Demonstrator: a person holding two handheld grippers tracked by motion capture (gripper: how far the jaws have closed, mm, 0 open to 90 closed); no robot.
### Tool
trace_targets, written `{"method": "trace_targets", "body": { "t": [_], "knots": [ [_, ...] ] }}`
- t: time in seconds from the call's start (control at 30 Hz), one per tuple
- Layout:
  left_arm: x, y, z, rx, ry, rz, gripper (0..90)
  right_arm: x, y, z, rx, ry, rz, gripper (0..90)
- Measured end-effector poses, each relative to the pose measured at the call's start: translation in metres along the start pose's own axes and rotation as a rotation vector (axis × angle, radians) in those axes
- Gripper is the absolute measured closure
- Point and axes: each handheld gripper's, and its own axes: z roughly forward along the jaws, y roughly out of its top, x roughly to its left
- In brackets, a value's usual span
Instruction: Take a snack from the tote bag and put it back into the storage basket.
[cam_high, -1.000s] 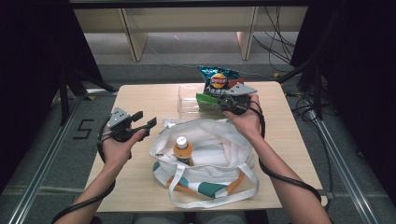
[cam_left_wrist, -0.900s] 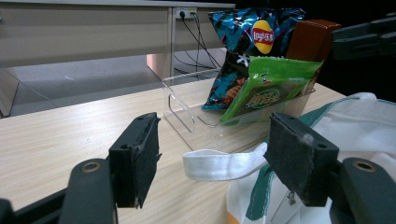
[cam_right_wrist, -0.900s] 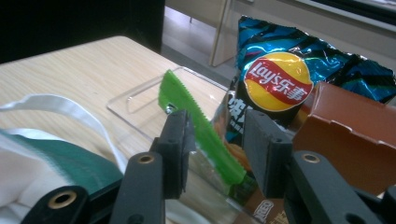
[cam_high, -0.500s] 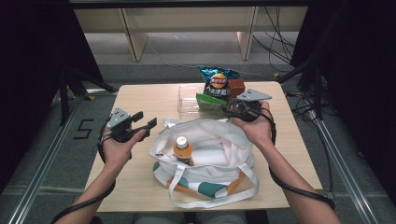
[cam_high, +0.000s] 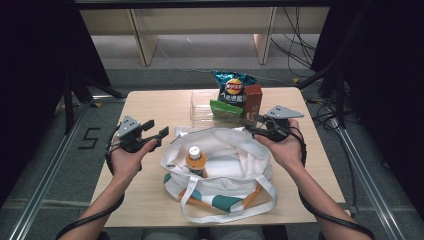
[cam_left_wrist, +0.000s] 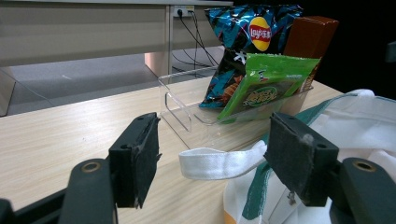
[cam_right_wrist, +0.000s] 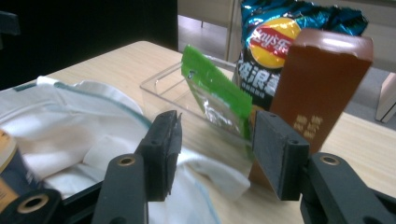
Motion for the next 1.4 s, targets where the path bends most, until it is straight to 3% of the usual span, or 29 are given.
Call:
{"method": "trace_targets", "body": {
  "t": [0.17,0.2,0.37,0.43,0.5,0.57,0.6,0.63,0.67,0.7,0.73,0.77,0.93,1.07,1.17,1.23,1.3,1.33,1.4],
  "knots": [
    [-0.001,0.000,0.000,0.001,-0.003,0.009,33.8,-0.003,-0.012,-0.014,-0.011,-0.017,-0.007,51.0],
    [-0.001,0.000,0.000,0.002,-0.002,0.008,33.8,-0.002,-0.014,-0.018,0.003,-0.018,0.009,51.0],
    [-0.001,-0.001,0.000,-0.007,-0.007,0.005,33.6,-0.005,-0.026,-0.035,-0.028,-0.032,0.021,51.0],
    [-0.002,-0.001,0.000,-0.008,-0.007,0.000,33.5,-0.007,-0.029,-0.041,-0.045,-0.045,0.004,51.0],
    [-0.003,-0.001,0.001,-0.010,-0.014,0.006,33.5,-0.006,-0.032,-0.045,-0.054,-0.065,0.034,51.0],
    [-0.004,0.000,0.001,-0.012,-0.017,0.014,33.5,-0.010,-0.033,-0.048,-0.059,-0.077,0.005,51.0],
    [-0.004,0.000,0.001,-0.014,-0.018,0.020,33.5,-0.009,-0.033,-0.049,-0.051,-0.072,0.040,50.9],
    [-0.005,0.000,0.000,-0.012,-0.015,0.010,33.5,-0.011,-0.034,-0.050,-0.062,-0.089,0.019,50.9],
    [-0.005,0.000,0.000,-0.012,-0.014,0.012,33.5,-0.011,-0.034,-0.050,-0.070,-0.075,0.035,51.0],
    [-0.004,0.000,0.001,-0.026,-0.023,0.025,33.5,-0.014,-0.033,-0.051,-0.070,-0.095,-0.003,50.9],
    [-0.006,0.000,0.000,-0.011,-0.011,0.004,33.5,-0.013,-0.033,-0.052,-0.064,-0.078,0.028,50.9],
    [-0.005,0.001,0.000,-0.013,-0.015,0.019,33.5,-0.012,-0.033,-0.053,-0.064,-0.080,0.039,50.9],
    [-0.003,0.002,0.000,-0.022,-0.015,0.005,33.4,-0.014,-0.036,-0.052,-0.067,-0.075,0.013,50.4],
    [-0.001,0.002,0.000,-0.022,-0.014,0.005,33.4,-0.013,-0.038,-0.051,-0.065,-0.091,0.057,50.4],
    [-0.001,0.002,0.000,-0.022,-0.008,0.000,33.4,-0.016,-0.040,-0.049,-0.074,-0.099,0.033,50.4],
    [-0.001,0.002,0.000,-0.020,-0.006,-0.009,33.4,-0.016,-0.044,-0.049,-0.065,-0.095,0.048,50.4],
    [-0.002,0.002,0.000,-0.021,-0.004,-0.003,33.4,-0.019,-0.047,-0.048,-0.059,-0.100,0.023,50.4],
    [-0.002,0.003,0.000,-0.022,-0.006,-0.004,33.4,-0.018,-0.049,-0.048,-0.050,-0.092,0.054,50.5],
    [-0.001,0.003,0.000,-0.020,-0.006,-0.003,33.4,-0.021,-0.050,-0.046,-0.065,-0.088,0.036,50.5]
  ]
}}
